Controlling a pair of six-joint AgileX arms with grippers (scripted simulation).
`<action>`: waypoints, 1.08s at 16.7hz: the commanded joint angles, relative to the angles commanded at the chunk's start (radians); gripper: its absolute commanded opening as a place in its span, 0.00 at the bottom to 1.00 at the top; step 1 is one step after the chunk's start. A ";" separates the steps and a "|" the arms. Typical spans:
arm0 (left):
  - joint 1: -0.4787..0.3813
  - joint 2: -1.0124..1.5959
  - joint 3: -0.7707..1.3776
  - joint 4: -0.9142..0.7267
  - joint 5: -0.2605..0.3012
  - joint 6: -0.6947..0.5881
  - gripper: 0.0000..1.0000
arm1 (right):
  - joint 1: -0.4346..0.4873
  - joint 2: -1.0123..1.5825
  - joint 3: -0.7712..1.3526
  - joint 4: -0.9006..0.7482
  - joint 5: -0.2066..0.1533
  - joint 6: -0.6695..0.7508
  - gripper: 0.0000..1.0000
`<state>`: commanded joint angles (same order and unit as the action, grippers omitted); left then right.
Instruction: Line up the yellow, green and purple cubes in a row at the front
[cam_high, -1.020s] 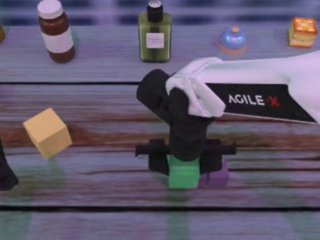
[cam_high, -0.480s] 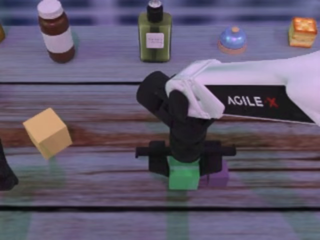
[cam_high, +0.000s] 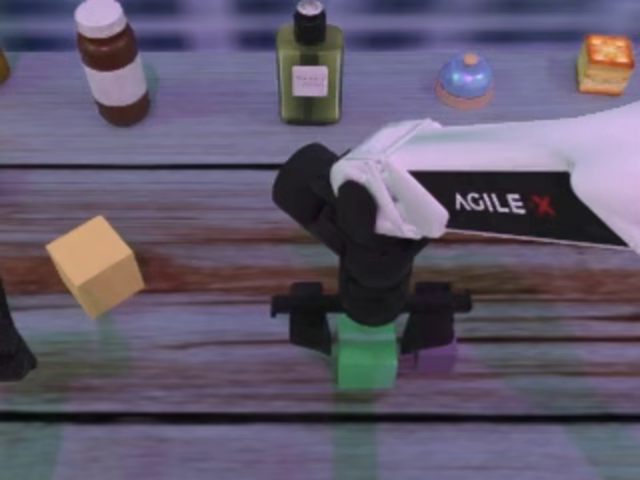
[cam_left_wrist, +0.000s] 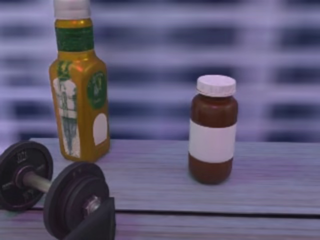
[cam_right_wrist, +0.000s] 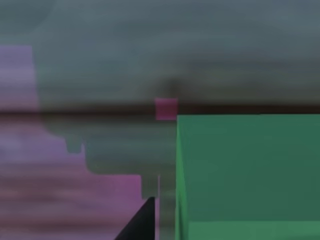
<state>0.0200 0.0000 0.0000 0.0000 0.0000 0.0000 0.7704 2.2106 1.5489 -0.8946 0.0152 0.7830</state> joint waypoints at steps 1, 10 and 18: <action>0.000 0.000 0.000 0.000 0.000 0.000 1.00 | 0.000 0.000 0.000 0.000 0.000 0.000 1.00; 0.000 0.000 0.000 0.000 0.000 0.000 1.00 | -0.001 -0.001 0.003 -0.004 0.000 0.000 1.00; 0.000 0.000 0.000 0.000 0.000 0.000 1.00 | 0.009 -0.084 0.148 -0.233 -0.001 0.000 1.00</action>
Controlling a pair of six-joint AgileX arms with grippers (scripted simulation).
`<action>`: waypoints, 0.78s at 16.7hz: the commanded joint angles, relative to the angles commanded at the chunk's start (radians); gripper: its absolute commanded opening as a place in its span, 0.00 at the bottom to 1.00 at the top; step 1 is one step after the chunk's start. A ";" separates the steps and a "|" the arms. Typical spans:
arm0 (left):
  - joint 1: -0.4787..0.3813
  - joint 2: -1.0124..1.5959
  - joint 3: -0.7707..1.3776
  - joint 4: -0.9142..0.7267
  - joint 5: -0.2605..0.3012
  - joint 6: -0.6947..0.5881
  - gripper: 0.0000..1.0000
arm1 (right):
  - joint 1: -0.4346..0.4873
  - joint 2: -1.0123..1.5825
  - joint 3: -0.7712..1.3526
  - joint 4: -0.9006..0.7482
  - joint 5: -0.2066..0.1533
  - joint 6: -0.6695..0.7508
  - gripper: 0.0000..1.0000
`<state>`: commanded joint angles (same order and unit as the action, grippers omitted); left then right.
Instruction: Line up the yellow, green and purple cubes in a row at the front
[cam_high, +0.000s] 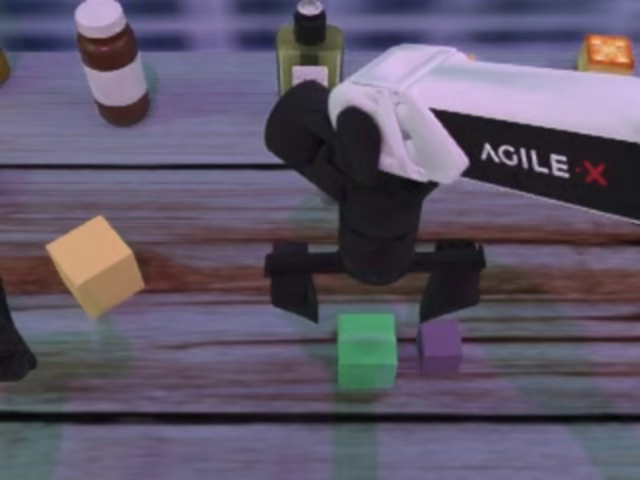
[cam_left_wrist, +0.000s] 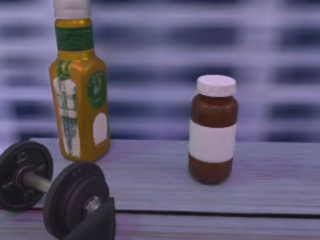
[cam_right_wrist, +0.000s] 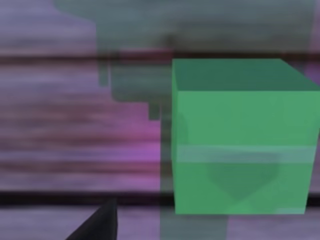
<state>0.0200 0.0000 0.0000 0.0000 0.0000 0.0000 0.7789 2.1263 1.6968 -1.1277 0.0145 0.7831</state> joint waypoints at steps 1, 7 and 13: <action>0.000 0.000 0.000 0.000 0.000 0.000 1.00 | 0.000 -0.003 0.003 -0.004 0.000 0.000 1.00; -0.003 0.025 0.024 -0.017 0.002 0.012 1.00 | -0.016 -0.029 -0.022 0.012 0.011 -0.016 1.00; -0.024 0.311 0.280 -0.187 0.004 0.136 1.00 | -0.139 -0.370 -0.265 0.165 0.093 -0.164 1.00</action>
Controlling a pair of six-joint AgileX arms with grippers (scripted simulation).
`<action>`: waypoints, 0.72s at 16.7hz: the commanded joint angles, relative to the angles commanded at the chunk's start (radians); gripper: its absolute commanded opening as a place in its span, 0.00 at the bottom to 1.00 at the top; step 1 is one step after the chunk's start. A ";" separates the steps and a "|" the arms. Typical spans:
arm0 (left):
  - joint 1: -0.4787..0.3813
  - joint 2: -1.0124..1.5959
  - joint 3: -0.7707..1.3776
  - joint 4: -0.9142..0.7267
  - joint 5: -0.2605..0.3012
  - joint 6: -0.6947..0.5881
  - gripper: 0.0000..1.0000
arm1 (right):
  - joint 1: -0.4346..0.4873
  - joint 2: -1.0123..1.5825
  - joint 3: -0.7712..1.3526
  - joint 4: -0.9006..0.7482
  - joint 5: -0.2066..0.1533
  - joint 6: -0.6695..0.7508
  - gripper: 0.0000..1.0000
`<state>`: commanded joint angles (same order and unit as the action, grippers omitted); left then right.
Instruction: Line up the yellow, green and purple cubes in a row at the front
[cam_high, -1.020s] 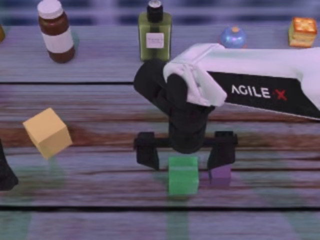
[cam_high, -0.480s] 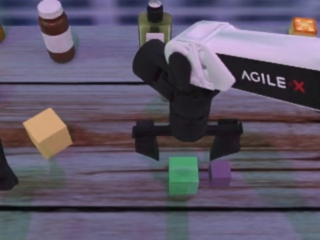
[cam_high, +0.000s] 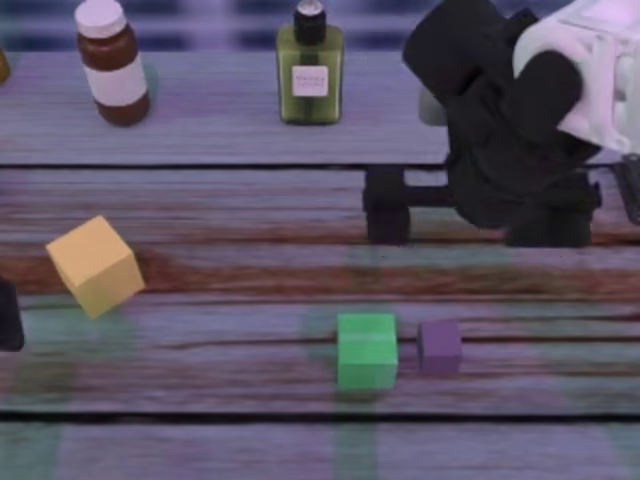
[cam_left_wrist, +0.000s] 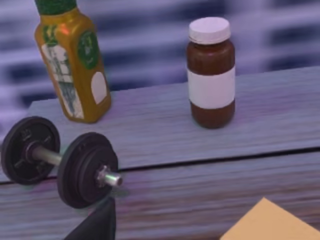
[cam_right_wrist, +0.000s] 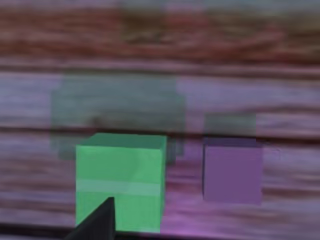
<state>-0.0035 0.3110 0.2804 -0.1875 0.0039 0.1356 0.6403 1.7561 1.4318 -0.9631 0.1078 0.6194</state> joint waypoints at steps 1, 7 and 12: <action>-0.004 0.079 0.063 -0.043 -0.001 0.031 1.00 | -0.032 -0.092 -0.064 0.040 0.014 -0.035 1.00; -0.034 0.673 0.475 -0.345 -0.004 0.242 1.00 | -0.256 -0.743 -0.548 0.325 0.067 -0.270 1.00; -0.062 1.164 0.804 -0.595 -0.006 0.415 1.00 | -0.432 -1.227 -0.958 0.575 0.044 -0.446 1.00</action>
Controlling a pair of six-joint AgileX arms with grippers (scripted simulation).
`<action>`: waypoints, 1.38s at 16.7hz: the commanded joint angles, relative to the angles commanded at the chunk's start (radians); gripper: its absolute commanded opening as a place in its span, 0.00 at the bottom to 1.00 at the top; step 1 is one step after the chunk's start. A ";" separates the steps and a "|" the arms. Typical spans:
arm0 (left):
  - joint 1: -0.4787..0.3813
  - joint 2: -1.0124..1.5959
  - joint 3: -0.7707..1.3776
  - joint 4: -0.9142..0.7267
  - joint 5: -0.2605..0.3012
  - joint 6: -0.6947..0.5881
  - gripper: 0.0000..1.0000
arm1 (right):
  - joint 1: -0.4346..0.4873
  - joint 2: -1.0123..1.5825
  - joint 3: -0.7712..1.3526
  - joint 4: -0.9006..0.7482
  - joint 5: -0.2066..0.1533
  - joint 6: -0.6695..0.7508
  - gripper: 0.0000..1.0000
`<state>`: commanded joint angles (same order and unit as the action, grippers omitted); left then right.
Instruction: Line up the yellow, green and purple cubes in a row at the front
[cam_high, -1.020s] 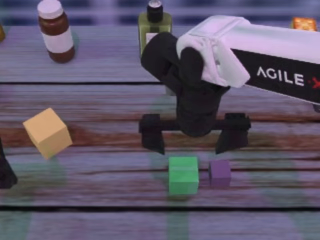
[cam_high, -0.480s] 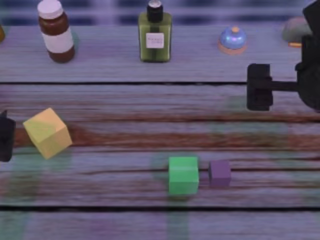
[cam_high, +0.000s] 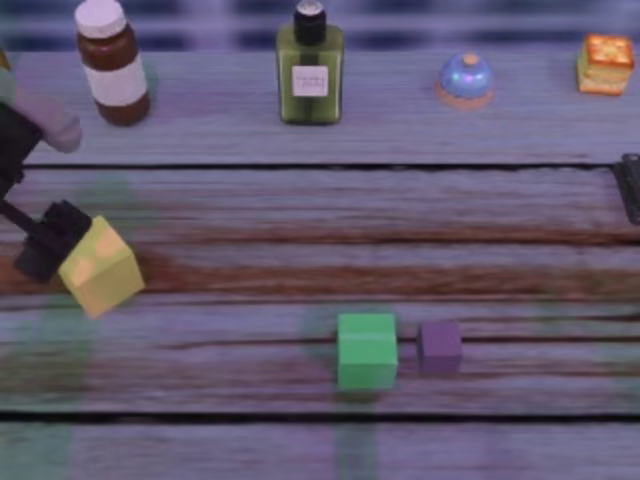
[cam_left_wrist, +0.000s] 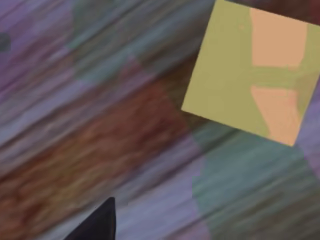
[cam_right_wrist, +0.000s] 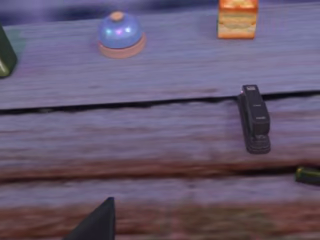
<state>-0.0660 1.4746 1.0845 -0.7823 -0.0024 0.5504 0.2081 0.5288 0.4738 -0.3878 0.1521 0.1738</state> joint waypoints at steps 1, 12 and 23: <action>-0.005 0.084 0.062 -0.045 0.000 0.031 1.00 | -0.030 -0.076 -0.071 0.048 -0.012 -0.029 1.00; -0.038 0.565 0.465 -0.298 0.004 0.222 1.00 | -0.198 -0.529 -0.474 0.388 -0.152 -0.174 1.00; -0.036 0.653 0.350 -0.085 0.005 0.225 1.00 | -0.198 -0.529 -0.474 0.388 -0.152 -0.174 1.00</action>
<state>-0.1015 2.1274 1.4340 -0.8676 0.0024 0.7752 0.0100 0.0000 0.0000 0.0000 0.0000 0.0000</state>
